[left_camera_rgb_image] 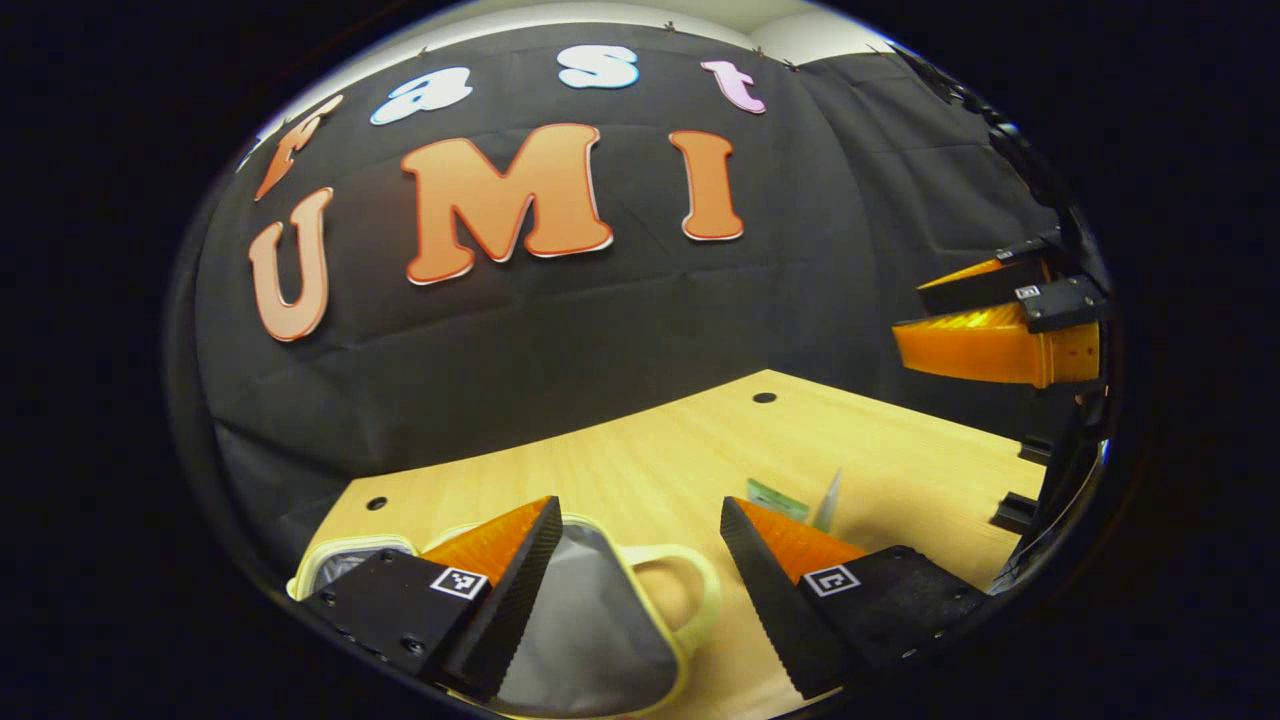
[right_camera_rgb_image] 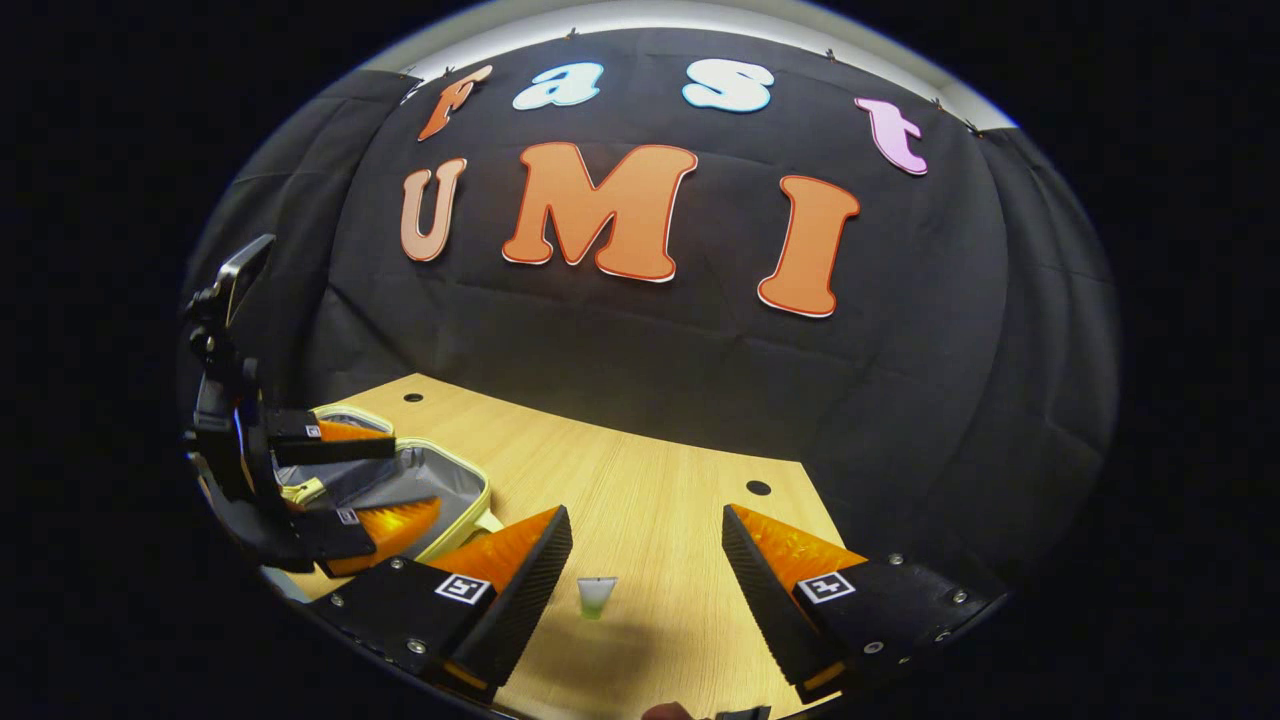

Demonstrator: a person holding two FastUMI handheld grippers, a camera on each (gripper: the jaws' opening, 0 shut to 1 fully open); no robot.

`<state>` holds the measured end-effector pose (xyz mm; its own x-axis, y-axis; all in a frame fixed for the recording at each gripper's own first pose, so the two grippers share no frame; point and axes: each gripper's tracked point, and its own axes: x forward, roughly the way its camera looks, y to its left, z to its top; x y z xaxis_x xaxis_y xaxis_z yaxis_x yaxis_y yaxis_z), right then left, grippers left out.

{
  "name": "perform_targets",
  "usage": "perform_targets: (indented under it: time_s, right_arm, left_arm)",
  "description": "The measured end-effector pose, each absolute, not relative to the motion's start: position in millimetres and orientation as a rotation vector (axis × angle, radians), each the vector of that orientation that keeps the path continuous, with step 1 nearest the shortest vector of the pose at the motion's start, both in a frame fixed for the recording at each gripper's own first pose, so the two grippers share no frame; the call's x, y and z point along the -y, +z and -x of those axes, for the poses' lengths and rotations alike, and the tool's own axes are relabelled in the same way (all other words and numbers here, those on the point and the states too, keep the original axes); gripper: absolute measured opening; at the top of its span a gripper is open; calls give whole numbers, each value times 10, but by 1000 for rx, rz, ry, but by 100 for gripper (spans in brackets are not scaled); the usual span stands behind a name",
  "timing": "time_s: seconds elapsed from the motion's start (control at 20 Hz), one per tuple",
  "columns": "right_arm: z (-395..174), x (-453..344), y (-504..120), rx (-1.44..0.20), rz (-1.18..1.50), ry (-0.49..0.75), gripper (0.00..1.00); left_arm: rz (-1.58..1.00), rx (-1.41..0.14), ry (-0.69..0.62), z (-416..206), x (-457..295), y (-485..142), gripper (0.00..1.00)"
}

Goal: First open the suitcase, pack the skin care products into it, and then close the suitcase.

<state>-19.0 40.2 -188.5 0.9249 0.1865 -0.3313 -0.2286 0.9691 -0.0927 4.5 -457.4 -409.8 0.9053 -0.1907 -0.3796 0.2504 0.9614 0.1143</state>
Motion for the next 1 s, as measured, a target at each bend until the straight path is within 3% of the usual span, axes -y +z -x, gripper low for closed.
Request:
perform_targets:
  time_s: [0.65,0.95,1.0]
  right_arm:
    - [114,-131,-1973,-344,202,226,96]
    - [131,-23,-1943,-346,192,238,96]
    - [127,12,-1937,-344,183,233,96]
  left_arm:
    - [-108,-513,-364,-200,5536,-5065,99]
    - [-65,-579,-338,-348,5604,-5416,97]
    - [-58,-585,-340,-354,5633,-5438,93]
